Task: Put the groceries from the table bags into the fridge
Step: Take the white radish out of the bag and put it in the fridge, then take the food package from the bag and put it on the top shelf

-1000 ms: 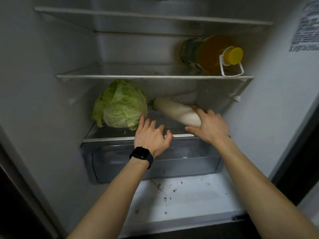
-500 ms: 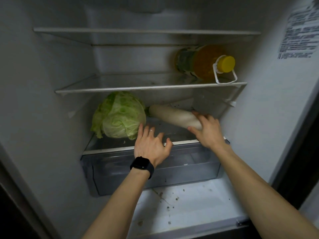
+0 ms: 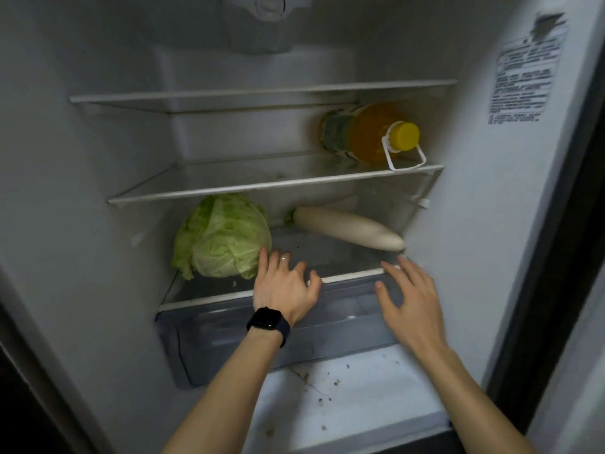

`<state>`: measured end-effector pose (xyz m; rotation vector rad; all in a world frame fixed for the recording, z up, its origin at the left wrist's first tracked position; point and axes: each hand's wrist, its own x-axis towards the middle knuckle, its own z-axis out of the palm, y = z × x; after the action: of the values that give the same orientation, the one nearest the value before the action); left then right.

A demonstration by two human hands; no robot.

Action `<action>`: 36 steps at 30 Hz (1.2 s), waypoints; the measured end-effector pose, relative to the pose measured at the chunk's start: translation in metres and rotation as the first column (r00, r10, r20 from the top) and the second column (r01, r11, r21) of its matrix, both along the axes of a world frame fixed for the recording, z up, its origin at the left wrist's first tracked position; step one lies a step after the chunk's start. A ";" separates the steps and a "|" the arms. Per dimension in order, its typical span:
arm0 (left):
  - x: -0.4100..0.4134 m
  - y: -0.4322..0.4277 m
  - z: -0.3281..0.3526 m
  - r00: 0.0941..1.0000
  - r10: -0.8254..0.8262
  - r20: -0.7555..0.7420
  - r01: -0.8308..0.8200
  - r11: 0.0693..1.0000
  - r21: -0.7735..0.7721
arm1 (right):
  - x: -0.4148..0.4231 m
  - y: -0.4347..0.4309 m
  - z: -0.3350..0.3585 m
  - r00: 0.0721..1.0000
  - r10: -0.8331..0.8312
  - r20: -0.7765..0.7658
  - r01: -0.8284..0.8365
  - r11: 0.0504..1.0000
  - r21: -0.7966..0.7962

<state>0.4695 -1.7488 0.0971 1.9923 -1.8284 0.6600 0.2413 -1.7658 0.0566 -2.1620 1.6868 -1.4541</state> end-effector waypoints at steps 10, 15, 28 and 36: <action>-0.020 0.061 -0.012 0.975 -0.067 -0.214 0.077 0.996 0.039 | -0.043 0.128 -0.014 0.982 0.174 0.077 -0.185 0.970 0.156; -0.060 0.169 -0.041 0.938 -0.093 -0.334 0.119 0.991 0.059 | -0.058 0.197 -0.009 0.959 0.283 0.023 -0.283 0.947 0.151; -0.076 0.519 -0.135 0.814 0.334 -0.475 -0.261 0.941 0.214 | -0.048 0.398 -0.081 0.737 0.674 -0.055 -0.637 0.718 0.281; -0.036 0.764 -0.152 0.586 0.664 -0.465 -0.613 0.738 0.282 | 0.051 0.569 -0.091 0.443 0.891 -0.097 -0.838 0.451 0.307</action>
<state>0.4338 -0.9845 -0.0552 2.5718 -0.7804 0.1237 0.2925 -1.1972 -0.0341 -2.4903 0.4140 -0.6522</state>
